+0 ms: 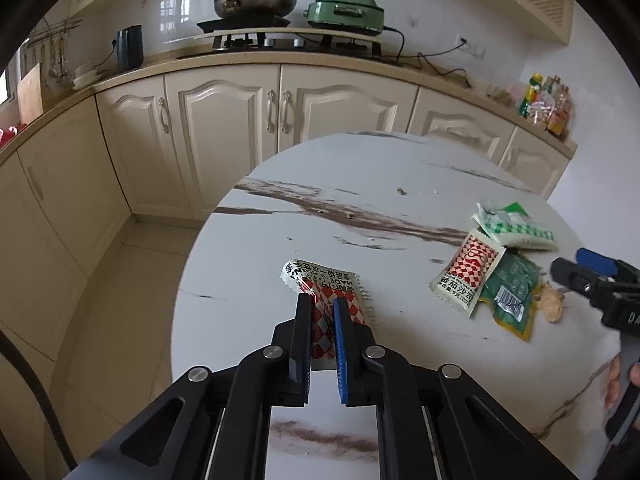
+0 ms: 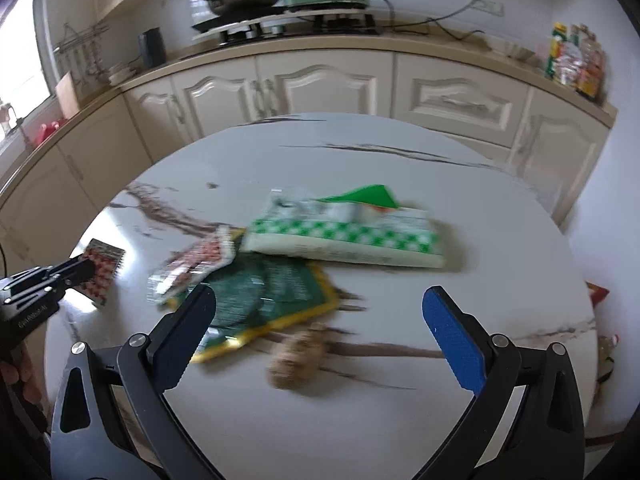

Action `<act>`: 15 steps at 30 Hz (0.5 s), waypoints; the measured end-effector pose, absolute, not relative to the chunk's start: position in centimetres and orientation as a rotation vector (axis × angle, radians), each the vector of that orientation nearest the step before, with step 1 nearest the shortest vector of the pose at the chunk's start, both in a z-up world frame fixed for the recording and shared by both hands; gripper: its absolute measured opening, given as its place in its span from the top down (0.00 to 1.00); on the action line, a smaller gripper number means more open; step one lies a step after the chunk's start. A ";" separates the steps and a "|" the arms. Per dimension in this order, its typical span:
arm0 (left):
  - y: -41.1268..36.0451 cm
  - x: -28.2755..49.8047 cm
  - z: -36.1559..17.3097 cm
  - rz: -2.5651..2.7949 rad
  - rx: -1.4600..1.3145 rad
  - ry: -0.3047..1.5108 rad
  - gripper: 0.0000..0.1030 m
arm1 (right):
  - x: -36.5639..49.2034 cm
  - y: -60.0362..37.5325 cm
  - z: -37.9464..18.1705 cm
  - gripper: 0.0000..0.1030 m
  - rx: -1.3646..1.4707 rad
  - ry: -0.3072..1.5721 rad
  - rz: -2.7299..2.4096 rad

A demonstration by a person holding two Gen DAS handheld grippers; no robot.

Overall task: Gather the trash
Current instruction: 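Grasp the red-white sauce sachet with the right tool while the left tool holds its packet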

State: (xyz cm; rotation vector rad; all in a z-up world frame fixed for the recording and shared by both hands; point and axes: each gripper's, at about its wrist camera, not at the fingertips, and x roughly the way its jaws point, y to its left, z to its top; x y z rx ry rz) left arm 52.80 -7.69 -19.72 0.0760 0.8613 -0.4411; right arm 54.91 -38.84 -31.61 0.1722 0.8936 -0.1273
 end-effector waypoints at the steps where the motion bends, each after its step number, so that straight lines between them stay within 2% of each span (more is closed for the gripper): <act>1: -7.5 52.5 -19.5 -0.440 0.072 0.855 0.95 | 55.3 -37.9 -31.6 0.00 0.167 0.896 -0.101; 12: -6.0 49.8 -18.6 -0.473 0.049 0.846 0.96 | 60.1 -31.0 -33.6 0.00 0.119 0.972 -0.053; 13: -5.9 49.6 -18.6 -0.476 0.046 0.848 0.96 | 60.4 -30.9 -33.9 0.04 0.124 0.988 -0.054; 15: -5.7 49.2 -18.6 -0.481 0.040 0.854 0.96 | 60.7 -30.6 -34.4 0.05 0.123 0.999 -0.053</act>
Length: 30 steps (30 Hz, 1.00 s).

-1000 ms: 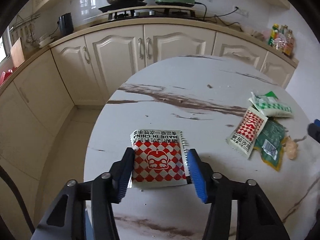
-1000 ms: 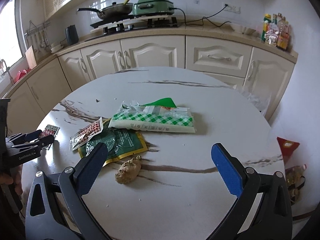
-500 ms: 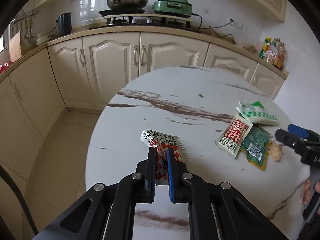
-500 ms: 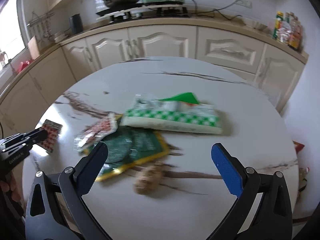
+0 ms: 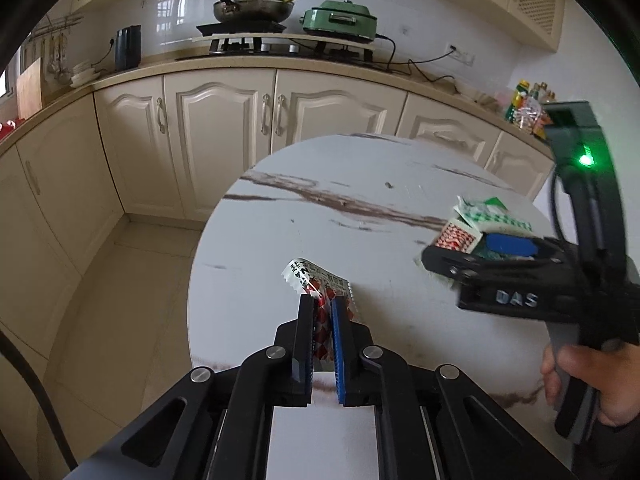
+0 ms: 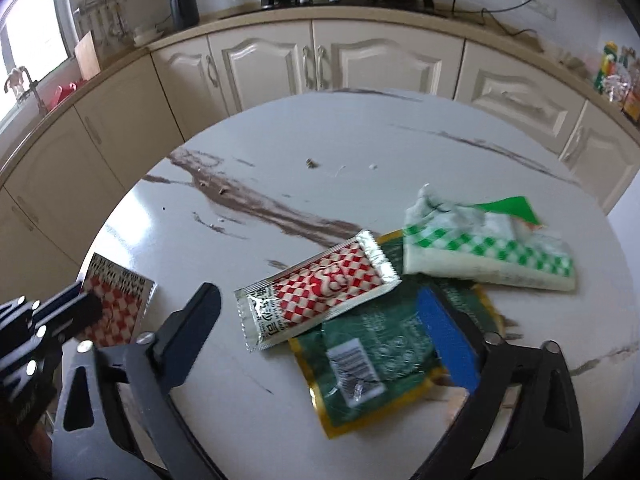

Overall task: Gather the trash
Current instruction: 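Grasp the red-white sauce sachet with the right tool while the left tool holds its packet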

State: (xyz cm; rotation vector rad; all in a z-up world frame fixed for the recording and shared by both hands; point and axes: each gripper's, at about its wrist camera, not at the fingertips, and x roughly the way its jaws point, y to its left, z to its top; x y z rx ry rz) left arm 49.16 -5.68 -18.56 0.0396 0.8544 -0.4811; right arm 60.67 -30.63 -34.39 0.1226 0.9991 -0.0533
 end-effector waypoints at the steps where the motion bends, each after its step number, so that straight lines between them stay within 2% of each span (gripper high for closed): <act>1: -5.6 49.0 -18.6 -0.482 0.036 0.855 0.95 | 60.8 -30.4 -34.4 0.09 0.107 1.001 -0.061; 2: -5.5 48.8 -18.6 -0.485 0.032 0.855 0.95 | 60.9 -30.3 -34.5 0.12 0.092 1.004 -0.070; 4: -5.2 48.6 -18.7 -0.489 0.018 0.861 0.95 | 61.0 -30.0 -34.5 0.35 0.060 1.000 -0.086; 6: -5.2 48.3 -18.7 -0.495 0.007 0.864 0.95 | 61.0 -29.9 -34.5 0.39 0.031 0.997 -0.093; 9: -5.1 47.9 -18.8 -0.509 -0.007 0.868 0.95 | 60.6 -30.1 -34.1 0.60 0.029 0.980 -0.080; 12: -5.2 47.5 -19.0 -0.520 -0.014 0.874 0.95 | 60.3 -31.0 -34.0 0.69 0.052 0.975 -0.059; 15: -5.2 47.2 -19.0 -0.532 -0.019 0.876 0.95 | 60.1 -31.2 -33.9 0.72 0.047 0.971 -0.038; 16: -5.2 47.1 -18.9 -0.537 -0.022 0.876 0.95 | 60.0 -31.2 -33.9 0.98 0.050 0.968 -0.036; 24: -5.2 46.5 -18.9 -0.531 -0.040 0.878 0.95 | 59.1 -30.8 -33.4 0.98 0.077 0.949 0.005; 26: -4.9 46.3 -18.8 -0.524 -0.046 0.872 0.95 | 59.1 -30.8 -33.2 0.95 0.131 0.969 0.006; 27: -4.7 46.1 -18.8 -0.517 -0.049 0.871 0.95 | 59.0 -30.7 -33.1 0.87 0.160 0.977 -0.005; 28: -4.7 46.0 -18.8 -0.509 -0.049 0.870 0.95 | 58.9 -30.4 -32.8 0.70 0.170 0.981 -0.020; 30: -4.5 45.8 -18.7 -0.505 -0.050 0.869 0.95 | 58.7 -29.0 -32.3 0.52 0.131 0.978 -0.050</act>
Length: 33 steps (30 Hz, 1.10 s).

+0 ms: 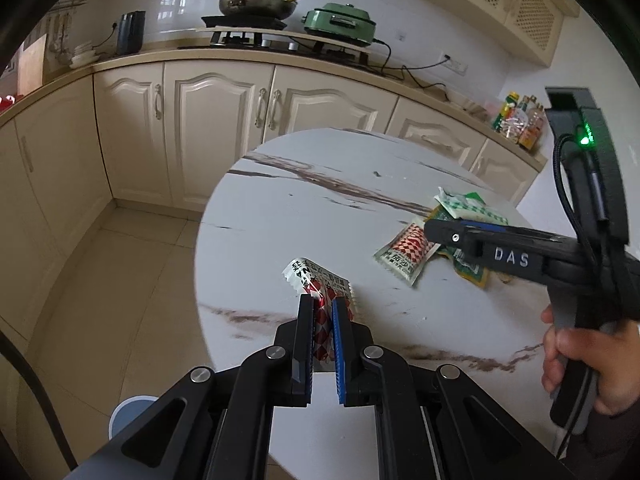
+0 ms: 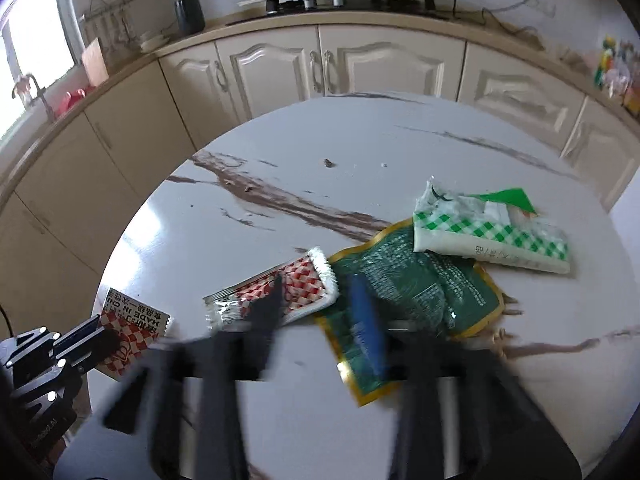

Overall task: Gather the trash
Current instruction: 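Grasp the red-white sauce sachet with the right tool while the left tool holds its packet, then carry both packets over the blue bin and open both tools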

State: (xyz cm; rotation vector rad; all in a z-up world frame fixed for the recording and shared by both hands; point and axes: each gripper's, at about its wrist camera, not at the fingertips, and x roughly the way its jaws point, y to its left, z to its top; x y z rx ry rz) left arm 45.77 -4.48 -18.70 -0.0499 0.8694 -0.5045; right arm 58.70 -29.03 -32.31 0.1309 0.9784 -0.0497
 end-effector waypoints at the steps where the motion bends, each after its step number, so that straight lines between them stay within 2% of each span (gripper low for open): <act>1: -4.4 45.7 -18.7 -0.502 -0.052 0.869 0.95 | 58.6 -28.4 -32.1 0.53 0.116 0.973 -0.057; 3: -4.0 45.4 -18.4 -0.509 -0.049 0.868 0.95 | 58.3 -27.6 -31.6 0.53 0.116 0.956 -0.069; 6: -3.8 45.1 -18.4 -0.503 -0.049 0.867 0.95 | 58.1 -26.9 -31.7 0.43 0.132 1.007 -0.118; 15: -2.8 45.1 -18.7 -0.518 -0.058 0.876 0.95 | 59.4 -25.5 -33.9 0.47 0.196 1.036 -0.121; 18: -2.6 45.1 -18.8 -0.523 -0.065 0.878 0.95 | 60.1 -24.8 -34.5 0.54 0.159 1.032 -0.124; 19: -2.5 45.1 -18.7 -0.525 -0.067 0.878 0.95 | 60.4 -24.6 -34.5 0.60 0.135 1.029 -0.124; 21: -2.5 45.2 -18.7 -0.532 -0.069 0.880 0.95 | 60.8 -24.3 -34.5 0.67 0.095 1.027 -0.103; 27: -2.7 45.4 -18.9 -0.540 -0.074 0.882 0.95 | 61.0 -24.8 -34.7 0.78 0.059 1.006 -0.006; 30: -2.8 45.3 -18.9 -0.542 -0.076 0.879 0.95 | 60.6 -25.3 -34.7 0.90 0.079 1.003 0.033; 33: -3.0 45.1 -18.8 -0.560 -0.089 0.877 0.95 | 59.9 -25.5 -34.6 0.92 0.100 0.995 0.067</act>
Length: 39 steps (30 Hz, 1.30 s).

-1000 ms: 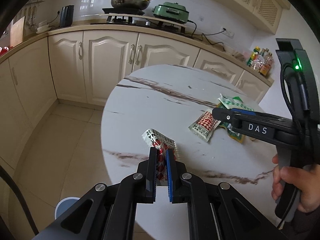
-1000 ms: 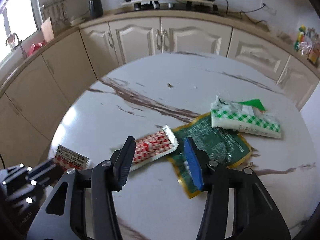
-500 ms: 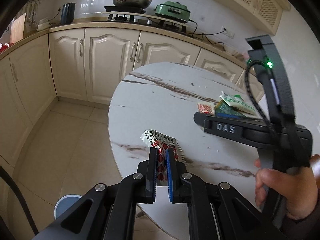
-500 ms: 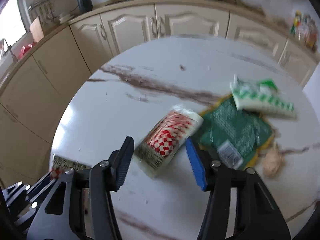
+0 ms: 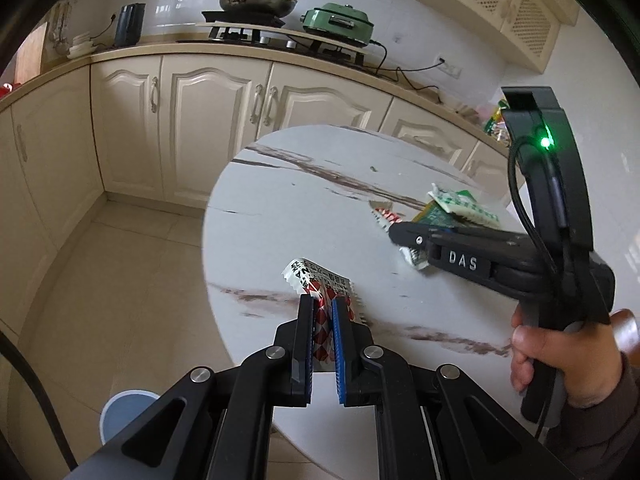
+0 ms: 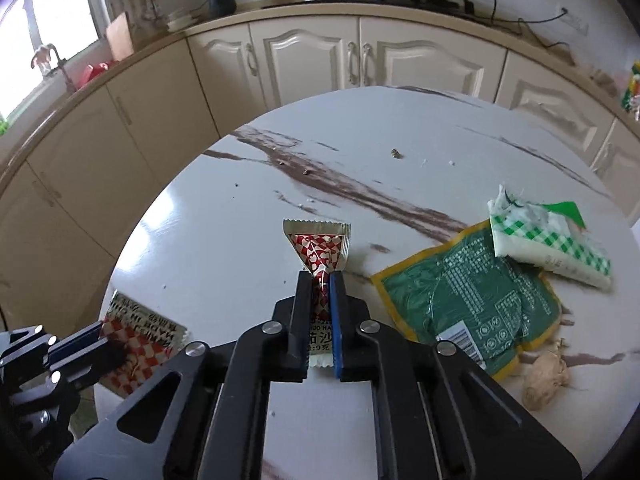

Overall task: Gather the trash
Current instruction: 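Carry both packets over the blue bin and open both tools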

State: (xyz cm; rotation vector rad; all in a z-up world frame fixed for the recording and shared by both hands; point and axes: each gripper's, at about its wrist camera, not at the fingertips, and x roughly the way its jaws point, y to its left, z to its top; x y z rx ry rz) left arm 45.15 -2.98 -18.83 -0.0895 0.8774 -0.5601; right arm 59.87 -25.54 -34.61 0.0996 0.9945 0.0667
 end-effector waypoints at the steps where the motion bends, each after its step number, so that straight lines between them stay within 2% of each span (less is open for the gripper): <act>1: -3.1 45.0 -18.8 -0.568 -0.088 0.877 0.95 | 59.6 -25.5 -34.6 0.93 0.105 0.994 0.080; 14: -1.9 42.9 -16.8 -0.600 -0.188 0.818 0.97 | 55.2 -23.3 -29.7 0.93 0.118 0.860 0.188; 19: 2.1 41.0 -15.7 -0.542 -0.207 0.768 0.97 | 54.7 -19.9 -28.4 0.93 0.099 0.841 0.270; 24: 9.3 39.3 -15.9 -0.395 -0.207 0.761 0.97 | 54.5 -12.9 -28.5 0.93 0.050 0.834 0.400; 31: 19.4 38.3 -21.6 -0.202 -0.238 0.890 0.97 | 55.4 -0.8 -33.9 0.93 -0.015 0.926 0.602; 39: 24.3 40.9 -34.0 -0.093 -0.307 1.138 0.97 | 57.5 8.3 -47.3 0.92 -0.084 1.167 0.660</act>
